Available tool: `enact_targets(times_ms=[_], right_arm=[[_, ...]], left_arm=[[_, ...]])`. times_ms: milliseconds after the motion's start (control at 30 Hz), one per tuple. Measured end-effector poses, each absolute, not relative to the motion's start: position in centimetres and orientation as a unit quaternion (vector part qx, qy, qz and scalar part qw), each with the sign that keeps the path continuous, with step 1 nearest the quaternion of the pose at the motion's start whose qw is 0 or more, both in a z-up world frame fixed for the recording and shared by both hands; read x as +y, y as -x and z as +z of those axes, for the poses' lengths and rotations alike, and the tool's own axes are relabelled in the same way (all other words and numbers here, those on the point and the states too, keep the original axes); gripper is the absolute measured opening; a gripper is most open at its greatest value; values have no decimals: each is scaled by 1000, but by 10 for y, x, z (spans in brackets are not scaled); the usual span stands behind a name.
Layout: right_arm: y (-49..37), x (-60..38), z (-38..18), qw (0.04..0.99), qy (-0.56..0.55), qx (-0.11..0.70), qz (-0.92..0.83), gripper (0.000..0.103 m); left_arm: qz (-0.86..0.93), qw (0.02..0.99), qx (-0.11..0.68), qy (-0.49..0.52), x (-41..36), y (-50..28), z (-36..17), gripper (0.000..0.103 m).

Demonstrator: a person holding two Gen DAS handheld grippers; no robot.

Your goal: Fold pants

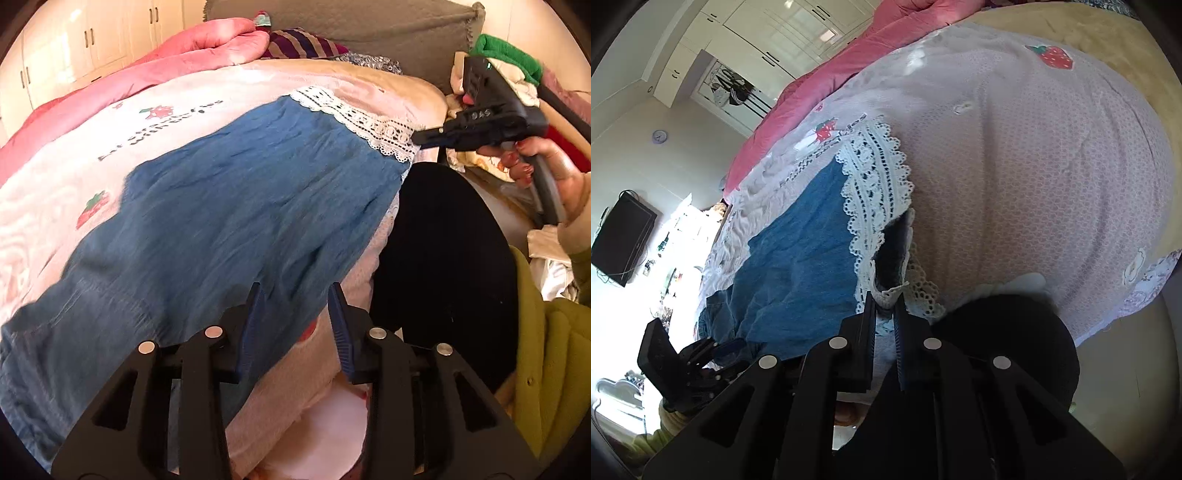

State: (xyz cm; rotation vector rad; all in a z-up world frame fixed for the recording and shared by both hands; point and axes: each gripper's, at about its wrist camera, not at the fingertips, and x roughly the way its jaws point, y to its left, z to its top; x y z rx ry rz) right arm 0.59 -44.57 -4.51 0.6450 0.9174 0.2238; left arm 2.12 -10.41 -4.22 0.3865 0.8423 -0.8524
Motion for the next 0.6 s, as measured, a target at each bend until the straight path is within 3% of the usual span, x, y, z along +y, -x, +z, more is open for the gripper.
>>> enact_targets(times_ms=[67, 100, 133, 400, 600], right_arm=[[-6, -446, -43, 842, -305, 432, 107, 9], [-5, -447, -43, 842, -306, 432, 106, 9], [-5, -448, -42, 842, -307, 431, 105, 9], [-4, -445, -47, 836, -294, 448, 120, 9], [-11, -439, -69, 824, -278, 485, 92, 9]], left_arm=[[-395, 809, 391, -191, -115, -24, -46, 26], [-390, 809, 396, -191, -120, -28, -50, 9], [-382, 810, 402, -189, -122, -31, -52, 0], [-393, 808, 396, -188, -93, -24, -29, 0], [-391, 793, 421, -201, -99, -21, -58, 1]])
